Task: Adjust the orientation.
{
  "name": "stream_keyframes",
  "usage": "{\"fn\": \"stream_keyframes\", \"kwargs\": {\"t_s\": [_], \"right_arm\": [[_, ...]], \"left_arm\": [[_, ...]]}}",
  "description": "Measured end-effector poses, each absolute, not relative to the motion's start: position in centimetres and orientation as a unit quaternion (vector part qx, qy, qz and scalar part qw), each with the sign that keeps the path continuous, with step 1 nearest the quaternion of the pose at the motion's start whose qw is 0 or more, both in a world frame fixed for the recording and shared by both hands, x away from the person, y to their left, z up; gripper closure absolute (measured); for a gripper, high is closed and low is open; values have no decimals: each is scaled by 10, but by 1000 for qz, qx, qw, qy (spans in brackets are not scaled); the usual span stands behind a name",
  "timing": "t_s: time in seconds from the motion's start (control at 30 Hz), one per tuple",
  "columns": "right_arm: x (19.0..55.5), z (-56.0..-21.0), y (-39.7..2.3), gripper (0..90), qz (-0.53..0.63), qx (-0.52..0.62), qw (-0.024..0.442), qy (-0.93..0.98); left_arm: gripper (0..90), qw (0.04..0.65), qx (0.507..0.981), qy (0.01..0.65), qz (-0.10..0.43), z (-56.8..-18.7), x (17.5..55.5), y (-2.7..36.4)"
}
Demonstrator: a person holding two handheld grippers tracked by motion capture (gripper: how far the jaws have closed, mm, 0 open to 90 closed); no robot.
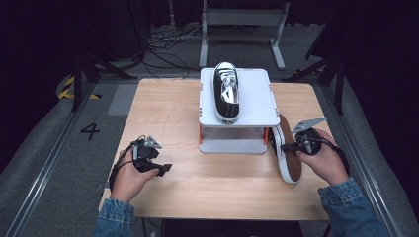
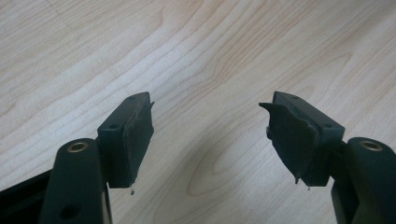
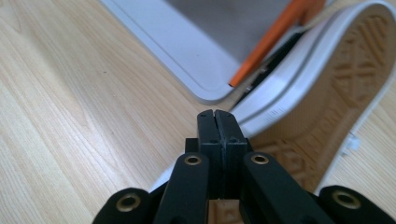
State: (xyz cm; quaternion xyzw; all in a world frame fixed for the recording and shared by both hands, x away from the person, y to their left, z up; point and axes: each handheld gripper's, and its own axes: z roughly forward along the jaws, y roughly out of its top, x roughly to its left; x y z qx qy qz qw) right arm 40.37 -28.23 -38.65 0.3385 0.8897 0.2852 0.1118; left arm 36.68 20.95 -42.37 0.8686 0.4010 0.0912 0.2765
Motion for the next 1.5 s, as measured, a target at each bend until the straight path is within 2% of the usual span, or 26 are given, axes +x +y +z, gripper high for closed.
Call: {"fn": "stream_keyframes", "kwargs": {"t_s": [0.23,0.47,0.7,0.87,1.27,1.5], "right_arm": [[408,-392,-278,900,264,338,117,896],[407,-386,-308,900,297,371,126,871],[404,-379,-337,900,297,408,160,848],[403,-377,-357,900,280,437,182,835],[404,-381,-383,900,222,482,200,823],[402,-398,-401,900,182,516,175,819]], "left_arm": [[314,277,867,404,90,-425,368,210],[314,283,872,391,82,-425,374,204],[314,287,873,388,77,-425,378,199],[315,287,873,388,75,-426,379,198],[314,285,875,384,74,-426,381,196],[314,285,878,378,69,-427,385,190]]}}
